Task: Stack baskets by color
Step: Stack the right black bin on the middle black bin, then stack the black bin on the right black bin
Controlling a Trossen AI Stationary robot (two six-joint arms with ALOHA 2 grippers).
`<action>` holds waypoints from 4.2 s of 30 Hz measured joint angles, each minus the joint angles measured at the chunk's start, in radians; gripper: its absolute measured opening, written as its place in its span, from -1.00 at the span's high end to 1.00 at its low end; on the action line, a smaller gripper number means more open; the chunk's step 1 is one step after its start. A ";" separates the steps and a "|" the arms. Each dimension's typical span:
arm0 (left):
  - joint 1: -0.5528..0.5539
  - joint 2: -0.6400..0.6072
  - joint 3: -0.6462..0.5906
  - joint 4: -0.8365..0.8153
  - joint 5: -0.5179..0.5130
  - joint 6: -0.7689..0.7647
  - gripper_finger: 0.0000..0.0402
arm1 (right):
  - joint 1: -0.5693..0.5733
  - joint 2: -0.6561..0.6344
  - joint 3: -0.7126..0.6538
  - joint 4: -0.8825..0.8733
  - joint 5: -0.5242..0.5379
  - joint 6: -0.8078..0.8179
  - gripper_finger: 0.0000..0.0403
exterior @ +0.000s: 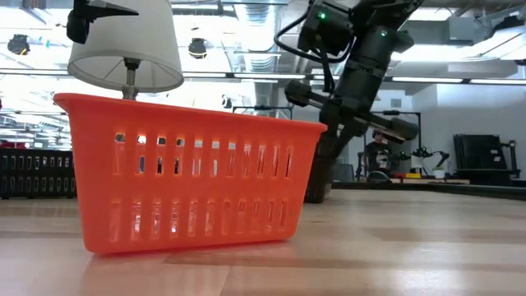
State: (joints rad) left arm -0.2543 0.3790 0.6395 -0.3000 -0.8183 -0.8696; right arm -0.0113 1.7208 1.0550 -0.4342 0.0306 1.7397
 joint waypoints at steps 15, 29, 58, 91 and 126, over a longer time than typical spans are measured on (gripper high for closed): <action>0.000 0.000 0.000 0.000 0.001 0.006 0.15 | -0.020 -0.027 0.001 -0.275 -0.033 -0.064 0.97; 0.000 0.000 0.000 0.000 -0.008 0.018 0.15 | -0.180 -0.032 0.000 -0.354 -0.049 -0.411 0.70; 0.000 0.000 0.000 -0.002 -0.016 0.012 0.15 | -0.298 -0.049 0.163 -0.510 -0.026 -0.671 -0.29; 0.000 0.422 -0.005 -0.772 0.459 -0.320 0.15 | -0.044 -0.158 0.272 -0.620 0.048 -0.620 -0.29; 0.158 1.207 0.095 0.417 0.836 -0.313 0.15 | 0.274 -0.158 0.271 -0.670 0.105 -0.648 -0.29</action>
State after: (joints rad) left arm -0.0967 1.5857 0.7346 0.1173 0.0178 -1.1827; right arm 0.2622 1.5631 1.3262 -1.1042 0.1352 1.0922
